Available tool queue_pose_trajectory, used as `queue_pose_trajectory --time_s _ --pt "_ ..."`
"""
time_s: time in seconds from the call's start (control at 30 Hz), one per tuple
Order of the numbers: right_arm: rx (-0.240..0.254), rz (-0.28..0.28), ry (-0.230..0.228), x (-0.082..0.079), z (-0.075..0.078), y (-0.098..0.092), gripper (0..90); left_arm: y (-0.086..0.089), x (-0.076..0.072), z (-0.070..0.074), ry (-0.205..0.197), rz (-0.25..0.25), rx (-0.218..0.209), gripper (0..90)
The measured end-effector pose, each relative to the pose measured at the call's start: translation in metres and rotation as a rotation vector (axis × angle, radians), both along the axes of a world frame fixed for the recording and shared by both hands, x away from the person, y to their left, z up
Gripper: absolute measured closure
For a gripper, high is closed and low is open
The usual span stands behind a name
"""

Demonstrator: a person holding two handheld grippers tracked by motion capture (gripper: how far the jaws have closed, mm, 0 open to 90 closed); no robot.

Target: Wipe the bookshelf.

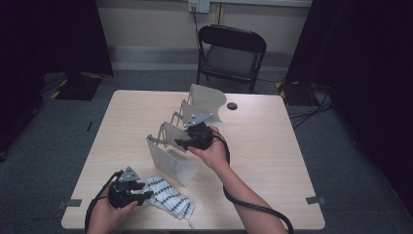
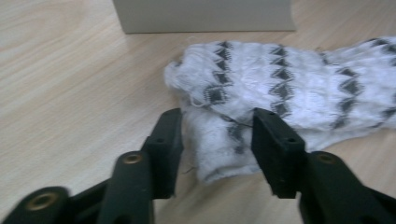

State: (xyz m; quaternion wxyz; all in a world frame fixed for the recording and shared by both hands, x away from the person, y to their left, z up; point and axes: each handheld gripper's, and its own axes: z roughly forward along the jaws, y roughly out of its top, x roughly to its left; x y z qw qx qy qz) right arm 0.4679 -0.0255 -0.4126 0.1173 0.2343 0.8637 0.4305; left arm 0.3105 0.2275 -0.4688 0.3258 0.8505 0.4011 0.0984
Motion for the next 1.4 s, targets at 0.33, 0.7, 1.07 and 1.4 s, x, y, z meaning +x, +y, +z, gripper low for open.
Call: queue_pose_trajectory --time_s 0.33,0.7,1.07,1.4 --pt "-0.012 0.025 -0.009 0.005 -0.007 0.006 89.2 0.003 -0.001 -0.002 -0.003 0.006 0.001 43.6" --pt "0.015 0.039 -0.062 0.003 -0.004 -0.002 89.8 0.003 -0.001 -0.005 0.002 0.007 0.005 43.6" --pt "0.039 0.037 -0.100 0.000 0.002 -0.017 89.4 0.003 -0.002 -0.005 -0.001 0.004 0.009 43.8" --pt "0.077 0.020 -0.141 -0.005 0.006 -0.037 88.3 0.002 -0.001 -0.005 0.000 0.003 0.012 44.0"
